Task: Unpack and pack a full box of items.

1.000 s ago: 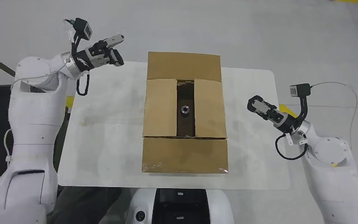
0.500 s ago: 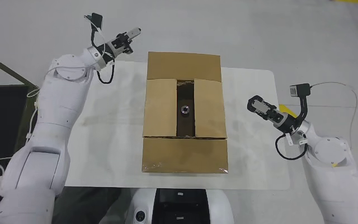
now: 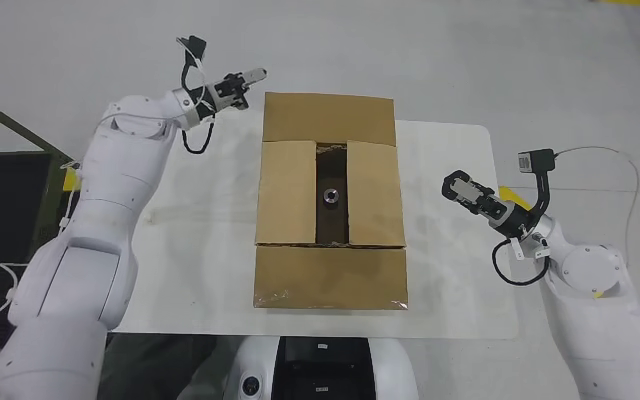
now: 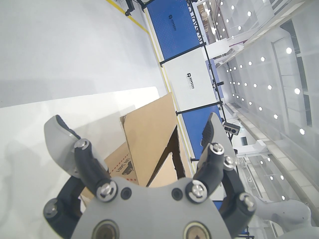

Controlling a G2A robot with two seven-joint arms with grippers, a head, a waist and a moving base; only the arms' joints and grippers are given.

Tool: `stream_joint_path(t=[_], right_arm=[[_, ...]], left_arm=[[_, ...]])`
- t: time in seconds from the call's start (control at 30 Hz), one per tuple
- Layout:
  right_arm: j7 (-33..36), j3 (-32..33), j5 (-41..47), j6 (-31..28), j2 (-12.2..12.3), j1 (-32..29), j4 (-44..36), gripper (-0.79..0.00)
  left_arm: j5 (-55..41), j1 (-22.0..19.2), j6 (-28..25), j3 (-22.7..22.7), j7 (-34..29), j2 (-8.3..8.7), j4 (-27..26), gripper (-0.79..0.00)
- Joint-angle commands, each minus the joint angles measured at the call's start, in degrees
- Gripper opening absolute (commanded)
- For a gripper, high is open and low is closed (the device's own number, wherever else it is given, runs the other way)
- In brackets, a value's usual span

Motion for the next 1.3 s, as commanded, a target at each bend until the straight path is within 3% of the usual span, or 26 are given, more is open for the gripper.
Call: stream_joint_path(t=[0.0, 0.37, 0.67, 1.03, 1.27], right_arm=[[0.00, 0.00, 0.00, 0.00, 0.00, 0.00, 0.00, 0.000], [0.00, 0.00, 0.00, 0.00, 0.00, 0.00, 0.00, 0.000], [0.00, 0.00, 0.00, 0.00, 0.00, 0.00, 0.00, 0.000], [0.00, 0.00, 0.00, 0.00, 0.00, 0.00, 0.00, 0.000], [0.00, 0.00, 0.00, 0.00, 0.00, 0.00, 0.00, 0.000]], left_arm=[[-1.38, -0.25, -0.60, 0.22, -1.03, -0.42, 1.02, 0.000], [-5.17, 0.03, 0.14, 2.99, -5.86, -3.10, 3.50, 0.000], [-13.74, -0.42, 0.32, 1.90, -9.35, -4.76, 5.07, 0.000], [-26.39, -1.96, 7.22, -2.73, -22.45, -4.80, 8.32, 0.000], [-29.65, -1.81, 9.06, -4.66, -29.19, -4.37, 8.12, 0.000]])
